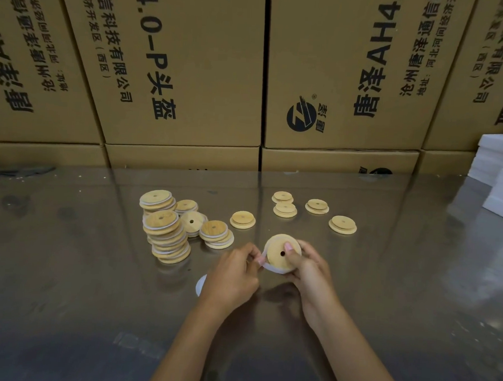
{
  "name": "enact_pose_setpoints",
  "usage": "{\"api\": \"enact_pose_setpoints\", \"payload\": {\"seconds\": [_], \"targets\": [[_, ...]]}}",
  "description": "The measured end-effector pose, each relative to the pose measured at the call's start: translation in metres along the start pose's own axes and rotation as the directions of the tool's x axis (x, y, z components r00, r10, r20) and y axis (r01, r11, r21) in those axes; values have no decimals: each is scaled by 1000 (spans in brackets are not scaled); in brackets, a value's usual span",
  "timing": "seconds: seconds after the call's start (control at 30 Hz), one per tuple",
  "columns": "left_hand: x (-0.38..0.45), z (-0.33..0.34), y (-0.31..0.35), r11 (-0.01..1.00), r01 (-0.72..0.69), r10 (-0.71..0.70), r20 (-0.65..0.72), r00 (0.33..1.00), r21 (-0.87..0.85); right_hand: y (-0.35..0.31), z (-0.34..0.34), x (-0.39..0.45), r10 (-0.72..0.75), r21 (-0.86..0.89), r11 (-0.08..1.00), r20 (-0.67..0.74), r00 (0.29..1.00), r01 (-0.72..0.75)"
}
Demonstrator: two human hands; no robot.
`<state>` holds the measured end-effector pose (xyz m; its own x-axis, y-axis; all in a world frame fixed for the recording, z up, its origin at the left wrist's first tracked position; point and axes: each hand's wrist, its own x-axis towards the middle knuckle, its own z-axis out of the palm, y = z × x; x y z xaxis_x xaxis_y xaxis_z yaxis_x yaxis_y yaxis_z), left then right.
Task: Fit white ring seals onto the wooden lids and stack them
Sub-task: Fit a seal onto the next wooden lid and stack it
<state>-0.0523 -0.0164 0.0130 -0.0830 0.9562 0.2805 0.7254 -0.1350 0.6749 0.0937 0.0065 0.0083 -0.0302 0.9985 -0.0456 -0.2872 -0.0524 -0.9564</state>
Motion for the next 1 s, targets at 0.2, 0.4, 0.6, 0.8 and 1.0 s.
{"api": "enact_pose_setpoints", "payload": {"seconds": [0.2, 0.4, 0.6, 0.8, 1.0], "targets": [[-2, 2, 7, 998, -48, 50, 45, 998, -45, -3, -3, -1, 27, 81, 996, 41, 999, -30], [-5, 6, 12, 971, 33, -24, 39, 999, -238, -4, -1, 0, 12, 101, 995, 32, 999, -15], [-7, 11, 16, 953, 61, -34, 94, 995, -296, -7, -2, 1, 38, 227, 973, 30, 999, -44], [-2, 8, 14, 918, 82, -101, -30, 994, -388, -10, 0, -3, 89, 244, 963, 101, 991, -111], [5, 3, 10, 878, 81, -163, -136, 977, -471, -11, 2, -5, 113, -19, 994, 130, 985, -111]]}}
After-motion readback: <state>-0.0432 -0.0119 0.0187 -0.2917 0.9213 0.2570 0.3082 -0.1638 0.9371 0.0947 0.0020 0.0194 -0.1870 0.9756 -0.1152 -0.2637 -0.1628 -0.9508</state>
